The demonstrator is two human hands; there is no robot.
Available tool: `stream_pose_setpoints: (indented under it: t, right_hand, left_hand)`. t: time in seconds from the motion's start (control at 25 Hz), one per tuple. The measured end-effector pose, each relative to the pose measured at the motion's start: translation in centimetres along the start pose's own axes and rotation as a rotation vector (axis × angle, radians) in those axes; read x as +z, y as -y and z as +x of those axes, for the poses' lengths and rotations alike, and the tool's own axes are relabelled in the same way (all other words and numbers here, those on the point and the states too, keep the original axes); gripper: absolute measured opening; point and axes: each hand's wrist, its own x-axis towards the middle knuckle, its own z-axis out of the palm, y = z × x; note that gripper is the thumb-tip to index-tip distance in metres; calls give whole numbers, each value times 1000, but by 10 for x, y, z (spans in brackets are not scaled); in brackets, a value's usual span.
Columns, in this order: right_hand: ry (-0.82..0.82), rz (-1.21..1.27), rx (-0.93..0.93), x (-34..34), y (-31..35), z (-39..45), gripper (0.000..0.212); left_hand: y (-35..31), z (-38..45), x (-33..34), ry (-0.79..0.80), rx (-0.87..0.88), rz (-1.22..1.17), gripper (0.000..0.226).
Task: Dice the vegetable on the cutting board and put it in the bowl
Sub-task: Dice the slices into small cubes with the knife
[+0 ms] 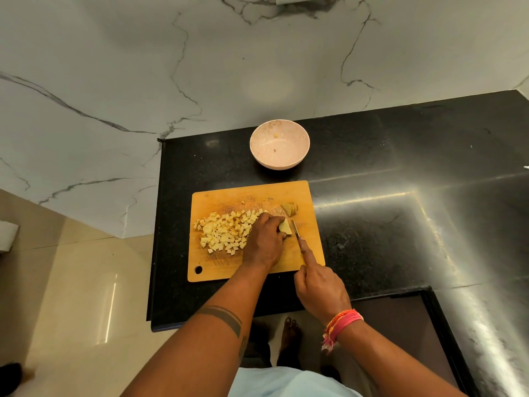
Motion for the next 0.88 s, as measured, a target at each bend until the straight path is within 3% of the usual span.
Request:
stream_pose_setpoints:
  t: [0.6,0.88]
  right_hand:
    - [110,-187,-45,8,2,10,75]
    - [109,-86,-22,8,-8,-19,76]
  left_hand:
    - [-9,-2,1,-42,-67,-14,37]
    - [-10,-2,1,-49,-105,-31,35]
